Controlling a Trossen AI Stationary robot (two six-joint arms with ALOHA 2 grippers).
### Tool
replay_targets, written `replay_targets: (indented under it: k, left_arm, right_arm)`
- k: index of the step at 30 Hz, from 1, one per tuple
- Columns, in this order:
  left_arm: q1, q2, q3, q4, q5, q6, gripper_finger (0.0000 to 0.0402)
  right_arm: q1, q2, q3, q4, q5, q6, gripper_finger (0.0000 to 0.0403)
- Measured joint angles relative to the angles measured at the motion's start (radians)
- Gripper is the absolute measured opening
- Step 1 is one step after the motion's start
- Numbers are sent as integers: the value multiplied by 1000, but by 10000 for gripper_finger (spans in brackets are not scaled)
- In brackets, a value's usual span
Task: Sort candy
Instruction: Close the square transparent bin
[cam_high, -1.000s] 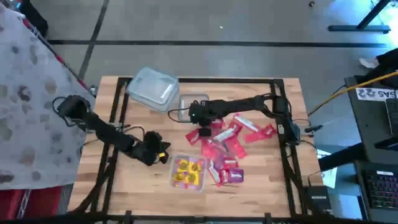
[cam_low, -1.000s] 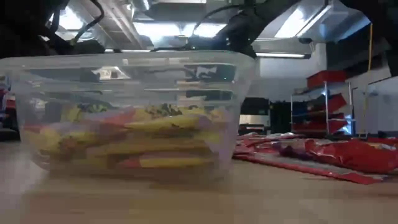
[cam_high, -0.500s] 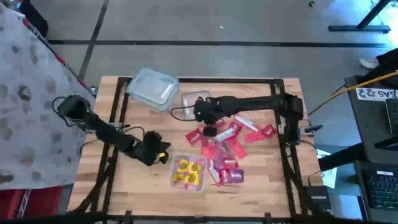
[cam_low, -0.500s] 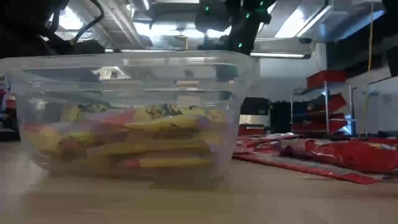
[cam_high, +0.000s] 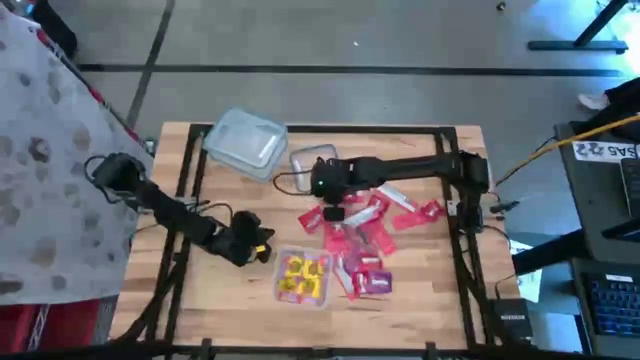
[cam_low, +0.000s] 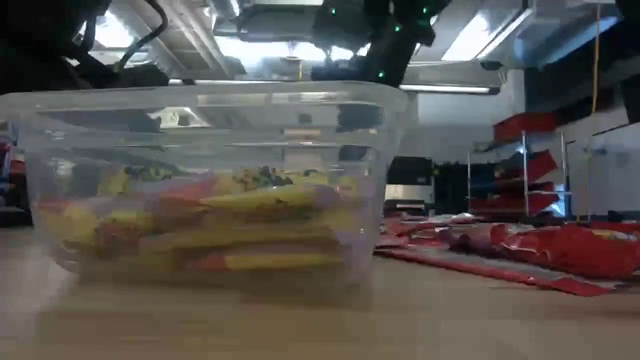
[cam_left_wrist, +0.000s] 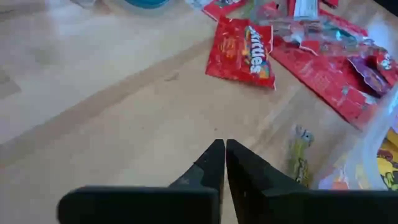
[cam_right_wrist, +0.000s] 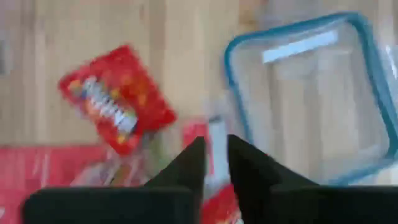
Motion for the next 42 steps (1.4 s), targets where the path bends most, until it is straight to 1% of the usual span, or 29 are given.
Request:
replay_targets:
  k: [3, 5, 7, 9, 18, 24, 26, 30, 31, 32, 35, 38, 42]
  left_arm:
    - [0, 0, 0, -1, 0, 2, 0]
    - [0, 0, -1, -4, 0, 2, 0]
    - [0, 0, -1, -4, 0, 2, 0]
    - [1, 0, -1, -5, 0, 2, 0]
    - [1, 0, 0, -3, 0, 4, 0]
    - [1, 0, 0, 1, 0, 0, 0]
    - [1, 0, 0, -1, 0, -1, 0]
    - [1, 0, 0, 0, 0, -1, 0]
    - [1, 0, 0, -1, 0, 0, 0]
    - [1, 0, 0, -1, 0, 0, 0]
    - [1, 0, 0, -1, 0, -1, 0]
    - [1, 0, 0, -2, 0, 0, 0]
    - [1, 0, 0, -3, 0, -1, 0]
  right_arm:
    - [-16, 45, -1, 95, -19, 9, 170]
    - [-20, 82, -1, 159, -19, 21, 200]
    - [-21, 114, -2, 189, 9, 33, 217]
    - [-22, 134, -2, 214, 40, 35, 219]
    - [-40, 198, -2, 265, 44, 36, 173]
    - [-40, 234, 3, 262, 24, 8, 136]
    - [-39, 238, 5, 247, 26, -5, 112]
    - [-38, 237, 6, 202, 27, -28, 35]
    - [-38, 236, 5, 186, 28, -29, 21]
    - [-38, 236, 5, 169, 27, -32, 15]
    - [-37, 234, 7, 119, 29, -42, 17]
    - [-23, 224, 6, 67, 44, -75, 8]
    - [-6, 192, -1, 46, 52, -120, 7]
